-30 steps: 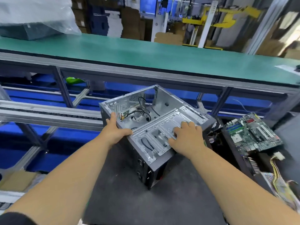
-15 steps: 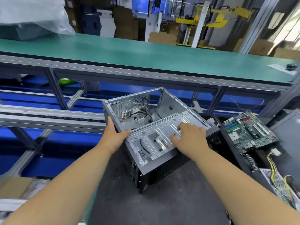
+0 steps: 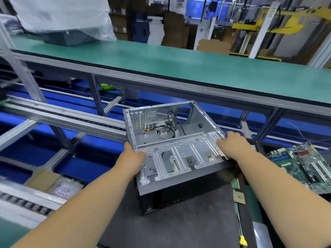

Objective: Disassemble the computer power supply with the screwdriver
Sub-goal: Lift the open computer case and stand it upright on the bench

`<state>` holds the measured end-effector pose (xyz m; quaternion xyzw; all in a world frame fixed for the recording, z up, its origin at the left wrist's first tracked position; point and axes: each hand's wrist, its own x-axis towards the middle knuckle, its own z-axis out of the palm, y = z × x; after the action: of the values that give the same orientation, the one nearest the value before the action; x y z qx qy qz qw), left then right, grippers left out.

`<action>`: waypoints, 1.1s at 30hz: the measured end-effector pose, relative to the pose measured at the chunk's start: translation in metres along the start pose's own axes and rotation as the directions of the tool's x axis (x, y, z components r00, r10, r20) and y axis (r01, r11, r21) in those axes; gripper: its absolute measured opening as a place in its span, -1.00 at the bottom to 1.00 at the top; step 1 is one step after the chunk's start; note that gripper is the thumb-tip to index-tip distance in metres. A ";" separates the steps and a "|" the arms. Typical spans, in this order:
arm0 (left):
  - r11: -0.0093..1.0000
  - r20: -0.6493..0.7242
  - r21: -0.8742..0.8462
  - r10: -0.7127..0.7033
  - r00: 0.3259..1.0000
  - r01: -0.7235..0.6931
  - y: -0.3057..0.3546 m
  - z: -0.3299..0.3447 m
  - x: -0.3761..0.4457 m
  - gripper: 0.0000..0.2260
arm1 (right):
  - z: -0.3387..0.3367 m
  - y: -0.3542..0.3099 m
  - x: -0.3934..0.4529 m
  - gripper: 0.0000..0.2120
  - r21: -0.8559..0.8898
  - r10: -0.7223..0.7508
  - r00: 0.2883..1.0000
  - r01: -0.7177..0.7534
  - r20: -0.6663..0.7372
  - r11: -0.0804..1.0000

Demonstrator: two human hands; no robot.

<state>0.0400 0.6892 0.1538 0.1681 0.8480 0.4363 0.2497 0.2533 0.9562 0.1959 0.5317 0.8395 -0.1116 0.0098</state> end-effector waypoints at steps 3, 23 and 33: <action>0.998 -0.037 0.052 0.031 0.999 -0.030 -0.002 0.001 0.000 -0.56 | -0.001 0.007 0.006 -0.47 0.047 0.026 0.993 -0.031 0.117 0.998; 0.976 0.203 0.052 0.196 0.959 -0.210 0.011 -0.039 0.064 -0.70 | 0.027 -0.018 -0.074 -0.32 0.133 0.288 0.957 -0.282 -0.026 0.950; 0.972 0.297 0.090 0.182 0.937 -0.217 0.018 -0.057 0.085 -0.65 | 0.027 -0.036 -0.093 -0.27 0.133 0.398 0.916 -0.401 0.052 0.906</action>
<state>-0.0610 0.7044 0.1733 0.3297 0.8062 0.3783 0.3134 0.2584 0.8537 0.1885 0.6902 0.7027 -0.1726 0.0050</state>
